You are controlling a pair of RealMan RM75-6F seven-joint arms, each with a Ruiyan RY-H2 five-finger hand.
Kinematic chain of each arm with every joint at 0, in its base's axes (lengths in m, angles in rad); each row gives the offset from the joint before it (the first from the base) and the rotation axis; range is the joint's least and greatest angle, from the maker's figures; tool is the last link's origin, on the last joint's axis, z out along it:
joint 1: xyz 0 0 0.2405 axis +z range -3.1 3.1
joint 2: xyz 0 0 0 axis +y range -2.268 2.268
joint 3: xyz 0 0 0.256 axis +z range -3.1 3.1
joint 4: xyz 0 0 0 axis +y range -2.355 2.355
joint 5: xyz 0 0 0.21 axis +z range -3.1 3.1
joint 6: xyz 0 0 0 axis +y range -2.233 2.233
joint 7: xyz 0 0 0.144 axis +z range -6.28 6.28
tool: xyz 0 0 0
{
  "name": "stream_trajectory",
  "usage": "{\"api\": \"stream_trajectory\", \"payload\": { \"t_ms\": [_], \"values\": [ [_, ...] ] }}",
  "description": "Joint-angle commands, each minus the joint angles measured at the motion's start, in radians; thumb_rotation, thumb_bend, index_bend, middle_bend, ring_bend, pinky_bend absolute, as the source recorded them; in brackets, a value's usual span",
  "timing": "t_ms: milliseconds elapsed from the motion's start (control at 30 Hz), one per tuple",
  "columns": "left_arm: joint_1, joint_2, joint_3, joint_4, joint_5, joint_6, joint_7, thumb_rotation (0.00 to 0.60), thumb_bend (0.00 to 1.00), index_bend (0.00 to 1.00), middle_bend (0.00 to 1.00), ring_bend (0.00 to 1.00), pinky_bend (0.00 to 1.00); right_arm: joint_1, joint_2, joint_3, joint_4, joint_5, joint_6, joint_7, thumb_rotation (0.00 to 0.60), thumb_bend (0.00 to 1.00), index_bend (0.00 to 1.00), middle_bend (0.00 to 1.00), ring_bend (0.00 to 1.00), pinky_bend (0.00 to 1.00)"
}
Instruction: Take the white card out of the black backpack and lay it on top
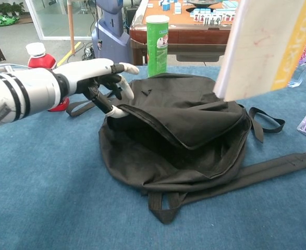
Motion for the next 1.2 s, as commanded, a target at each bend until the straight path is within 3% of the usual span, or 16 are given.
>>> {"api": "stream_trajectory", "payload": {
  "t_ms": [33,300,633,700,867,900,967,1067,1200],
  "values": [
    [0.038,0.022,0.01,-0.044,0.077,0.047,-0.055,0.6,0.31,0.0,0.27,0.26,0.1,0.001,-0.003,-0.005,0.011,0.023,-0.03,0.008,0.6,0.54,0.86,0.67,0.62,0.53],
    [0.109,0.119,0.026,-0.101,0.142,0.106,-0.109,0.6,0.31,0.0,0.25,0.22,0.09,0.029,-0.072,-0.03,0.063,0.086,-0.133,0.045,0.6,0.54,0.86,0.67,0.62,0.53],
    [0.189,0.183,0.053,-0.071,0.189,0.174,-0.15,0.6,0.31,0.0,0.24,0.21,0.08,0.103,-0.165,0.008,0.135,0.246,-0.306,0.132,0.6,0.54,0.85,0.65,0.6,0.54],
    [0.201,0.192,0.057,-0.061,0.193,0.179,-0.156,0.6,0.31,0.0,0.24,0.21,0.08,0.123,-0.166,0.012,0.138,0.297,-0.37,0.132,0.6,0.53,0.74,0.56,0.52,0.53],
    [0.221,0.207,0.063,-0.036,0.214,0.193,-0.158,0.6,0.3,0.0,0.23,0.2,0.07,0.168,-0.167,0.028,0.164,0.388,-0.483,0.128,0.6,0.47,0.12,0.16,0.15,0.26],
    [0.225,0.21,0.065,-0.033,0.218,0.195,-0.158,0.6,0.3,0.0,0.23,0.2,0.07,0.171,-0.169,0.032,0.169,0.394,-0.487,0.135,0.6,0.46,0.06,0.12,0.12,0.23],
    [0.232,0.216,0.068,-0.022,0.228,0.202,-0.156,0.6,0.3,0.0,0.23,0.2,0.07,0.175,-0.177,0.04,0.187,0.388,-0.478,0.149,0.6,0.39,0.0,0.04,0.04,0.13],
    [0.245,0.222,0.073,-0.01,0.242,0.213,-0.156,0.6,0.3,0.0,0.23,0.19,0.07,0.173,-0.181,0.045,0.203,0.373,-0.451,0.155,0.6,0.32,0.0,0.0,0.0,0.05],
    [0.264,0.233,0.078,0.005,0.253,0.219,-0.166,0.6,0.3,0.0,0.23,0.19,0.06,0.159,-0.159,0.059,0.196,0.352,-0.414,0.192,0.6,0.3,0.0,0.02,0.0,0.04]
  ]
}}
